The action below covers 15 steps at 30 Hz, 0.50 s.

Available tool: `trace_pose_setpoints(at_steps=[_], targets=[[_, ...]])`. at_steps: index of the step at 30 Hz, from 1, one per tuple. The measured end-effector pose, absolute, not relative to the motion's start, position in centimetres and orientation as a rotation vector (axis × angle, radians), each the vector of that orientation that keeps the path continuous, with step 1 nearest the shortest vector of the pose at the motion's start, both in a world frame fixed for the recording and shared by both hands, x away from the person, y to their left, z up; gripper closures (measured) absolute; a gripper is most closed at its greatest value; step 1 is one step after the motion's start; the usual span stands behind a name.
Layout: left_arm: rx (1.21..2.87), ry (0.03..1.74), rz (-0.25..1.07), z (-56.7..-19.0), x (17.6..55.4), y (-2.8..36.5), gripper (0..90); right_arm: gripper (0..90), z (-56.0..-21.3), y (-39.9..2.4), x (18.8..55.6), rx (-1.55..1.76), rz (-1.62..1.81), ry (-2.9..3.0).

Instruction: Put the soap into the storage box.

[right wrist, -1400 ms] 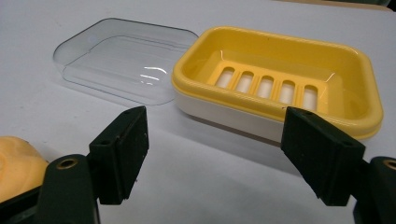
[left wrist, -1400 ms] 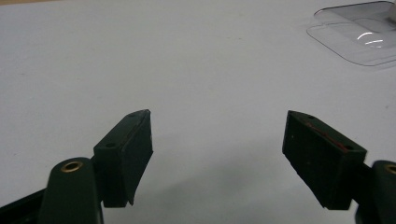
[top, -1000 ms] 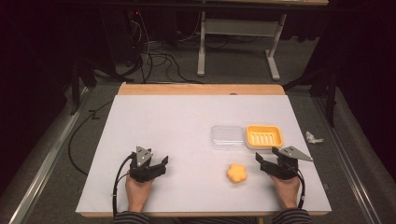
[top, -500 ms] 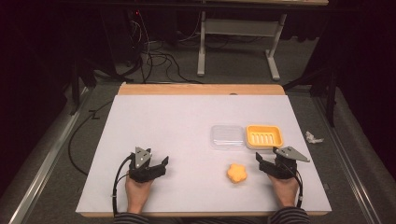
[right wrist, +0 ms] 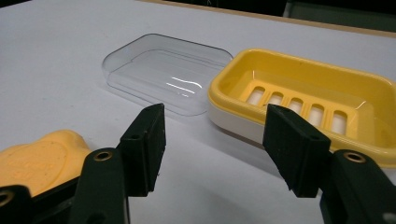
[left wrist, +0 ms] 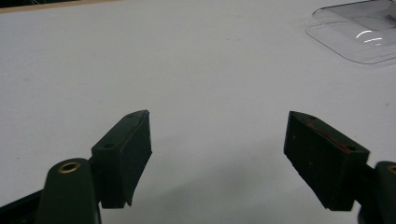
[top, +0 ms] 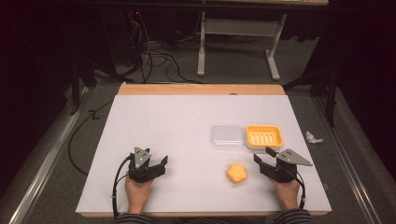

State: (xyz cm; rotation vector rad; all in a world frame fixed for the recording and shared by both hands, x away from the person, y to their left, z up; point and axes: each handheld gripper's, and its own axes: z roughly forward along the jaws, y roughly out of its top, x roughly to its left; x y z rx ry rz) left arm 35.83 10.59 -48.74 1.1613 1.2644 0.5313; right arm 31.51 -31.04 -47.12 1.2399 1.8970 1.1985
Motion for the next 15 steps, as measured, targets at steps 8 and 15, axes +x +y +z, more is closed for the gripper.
trace_pose_setpoints(at_steps=[8,15], targets=[[1.160,1.273,0.542,-48.75,35.88,10.62,23.4,42.6,-47.15,-31.11,31.46,1.289,1.236,1.926],[1.153,1.284,0.530,-48.74,35.97,10.65,23.4,33.8,-47.04,-30.87,31.42,1.301,1.330,2.003]])
